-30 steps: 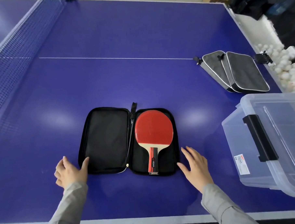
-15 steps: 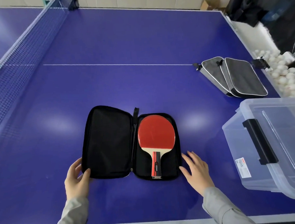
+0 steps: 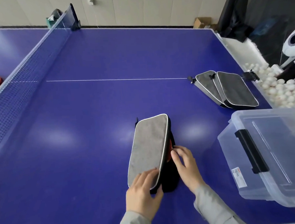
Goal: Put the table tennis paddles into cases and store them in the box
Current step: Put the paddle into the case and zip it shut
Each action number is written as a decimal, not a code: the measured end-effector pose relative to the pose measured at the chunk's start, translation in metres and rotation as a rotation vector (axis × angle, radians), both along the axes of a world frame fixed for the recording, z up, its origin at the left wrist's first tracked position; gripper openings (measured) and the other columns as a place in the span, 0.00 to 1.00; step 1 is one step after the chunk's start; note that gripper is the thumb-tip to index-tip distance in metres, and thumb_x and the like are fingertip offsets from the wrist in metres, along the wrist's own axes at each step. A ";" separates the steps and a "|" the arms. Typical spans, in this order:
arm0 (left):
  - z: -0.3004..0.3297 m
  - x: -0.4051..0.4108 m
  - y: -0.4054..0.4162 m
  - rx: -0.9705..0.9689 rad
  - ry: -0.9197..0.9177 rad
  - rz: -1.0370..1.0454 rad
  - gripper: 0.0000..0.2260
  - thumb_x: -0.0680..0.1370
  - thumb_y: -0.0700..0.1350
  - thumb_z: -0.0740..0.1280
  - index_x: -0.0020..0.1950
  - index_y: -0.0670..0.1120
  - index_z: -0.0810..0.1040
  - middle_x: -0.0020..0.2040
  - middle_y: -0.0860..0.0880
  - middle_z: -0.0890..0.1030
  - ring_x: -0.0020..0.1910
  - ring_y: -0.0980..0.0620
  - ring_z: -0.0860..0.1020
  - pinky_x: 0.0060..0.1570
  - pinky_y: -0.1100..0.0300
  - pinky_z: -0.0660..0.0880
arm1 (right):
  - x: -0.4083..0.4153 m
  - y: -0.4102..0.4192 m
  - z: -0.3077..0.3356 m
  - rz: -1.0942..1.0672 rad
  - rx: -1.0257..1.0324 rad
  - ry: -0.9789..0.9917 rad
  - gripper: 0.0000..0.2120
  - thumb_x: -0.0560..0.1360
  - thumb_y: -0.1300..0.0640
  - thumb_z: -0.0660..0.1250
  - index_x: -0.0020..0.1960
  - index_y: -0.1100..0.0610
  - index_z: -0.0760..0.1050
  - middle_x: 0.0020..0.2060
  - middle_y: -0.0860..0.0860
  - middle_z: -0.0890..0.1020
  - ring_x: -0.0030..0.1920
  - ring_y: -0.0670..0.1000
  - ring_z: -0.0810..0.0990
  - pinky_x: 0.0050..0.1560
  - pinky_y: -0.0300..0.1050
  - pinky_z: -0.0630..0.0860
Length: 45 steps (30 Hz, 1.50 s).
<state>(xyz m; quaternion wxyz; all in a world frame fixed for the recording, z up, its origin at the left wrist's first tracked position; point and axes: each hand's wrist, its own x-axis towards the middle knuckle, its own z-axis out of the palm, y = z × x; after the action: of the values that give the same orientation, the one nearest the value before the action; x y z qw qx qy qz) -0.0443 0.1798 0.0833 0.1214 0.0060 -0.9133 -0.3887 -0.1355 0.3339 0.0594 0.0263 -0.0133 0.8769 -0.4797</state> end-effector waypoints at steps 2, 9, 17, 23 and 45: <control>-0.008 -0.003 0.010 -0.056 -0.006 -0.060 0.19 0.60 0.46 0.76 0.50 0.54 0.82 0.48 0.61 0.82 0.42 0.60 0.77 0.29 0.66 0.76 | 0.000 -0.002 0.000 -0.006 -0.020 -0.070 0.03 0.78 0.49 0.64 0.50 0.45 0.75 0.57 0.43 0.75 0.63 0.45 0.71 0.68 0.51 0.65; -0.035 -0.018 0.010 0.123 -0.142 0.023 0.17 0.70 0.48 0.74 0.58 0.46 0.81 0.54 0.53 0.81 0.52 0.54 0.77 0.55 0.60 0.70 | -0.005 0.013 -0.019 -0.059 0.096 -0.255 0.13 0.75 0.58 0.68 0.57 0.60 0.72 0.54 0.51 0.73 0.58 0.52 0.72 0.58 0.43 0.68; -0.063 -0.086 -0.062 0.518 -0.738 0.481 0.31 0.75 0.48 0.71 0.74 0.44 0.63 0.69 0.44 0.69 0.64 0.45 0.72 0.64 0.50 0.69 | -0.011 0.010 -0.041 -0.105 0.119 -0.455 0.16 0.79 0.61 0.61 0.66 0.63 0.67 0.63 0.57 0.73 0.63 0.56 0.71 0.64 0.49 0.68; -0.077 -0.107 -0.060 0.718 -0.884 0.406 0.29 0.73 0.49 0.73 0.70 0.43 0.67 0.61 0.44 0.76 0.54 0.46 0.77 0.55 0.50 0.76 | -0.016 0.007 -0.048 -0.107 0.146 -0.498 0.21 0.81 0.63 0.55 0.74 0.61 0.60 0.70 0.58 0.68 0.70 0.57 0.66 0.70 0.52 0.65; -0.090 -0.108 -0.038 0.988 -0.810 0.302 0.25 0.69 0.42 0.77 0.59 0.55 0.69 0.54 0.43 0.80 0.49 0.42 0.82 0.48 0.49 0.80 | -0.022 0.023 -0.056 -0.077 0.171 -0.461 0.22 0.80 0.66 0.54 0.74 0.59 0.61 0.71 0.55 0.67 0.71 0.54 0.65 0.69 0.44 0.62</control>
<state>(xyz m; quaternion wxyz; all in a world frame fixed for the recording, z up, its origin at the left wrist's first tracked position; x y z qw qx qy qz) -0.1521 0.1419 -0.0070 -0.1958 0.3349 -0.5897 -0.7083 -0.1572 0.3566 0.0033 0.2085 0.1320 0.8850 -0.3948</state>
